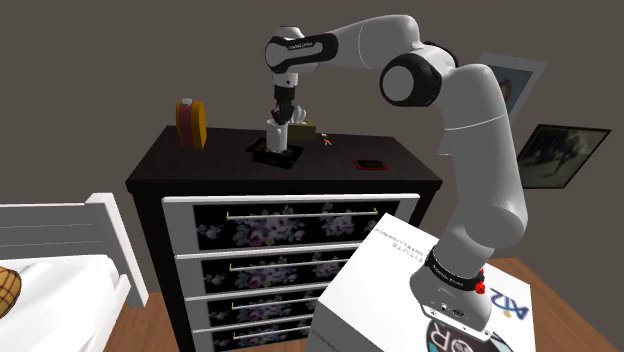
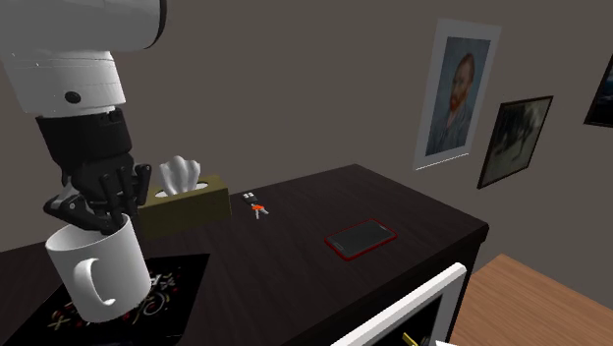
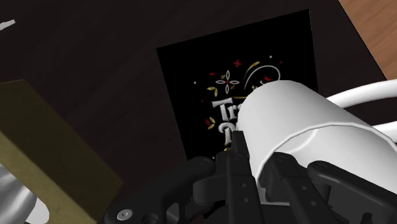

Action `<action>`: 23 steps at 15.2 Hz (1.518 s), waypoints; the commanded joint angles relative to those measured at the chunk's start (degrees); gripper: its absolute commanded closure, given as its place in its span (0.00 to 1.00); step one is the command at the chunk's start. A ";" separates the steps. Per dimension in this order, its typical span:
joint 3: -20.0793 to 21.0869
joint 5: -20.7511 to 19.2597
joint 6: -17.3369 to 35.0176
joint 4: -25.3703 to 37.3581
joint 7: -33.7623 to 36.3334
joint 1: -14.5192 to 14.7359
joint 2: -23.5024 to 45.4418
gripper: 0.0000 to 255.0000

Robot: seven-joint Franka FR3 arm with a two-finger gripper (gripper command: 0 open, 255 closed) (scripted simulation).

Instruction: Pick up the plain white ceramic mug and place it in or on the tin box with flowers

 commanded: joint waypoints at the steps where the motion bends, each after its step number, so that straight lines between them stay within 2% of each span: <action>1: 0.04 0.05 1.38 -1.31 -0.04 0.12 0.04 1.00; 9: 0.04 0.05 1.38 -1.31 -0.04 0.12 0.04 1.00; 10: 0.04 0.05 1.38 -1.32 -0.04 0.12 0.04 0.00; 15: 0.04 0.05 1.38 -1.32 -0.04 0.12 0.04 0.00; 19: -0.07 -0.09 -6.06 6.42 0.32 -0.55 0.29 0.00; 23: -0.07 -0.09 -6.06 6.42 0.32 -0.55 0.29 0.00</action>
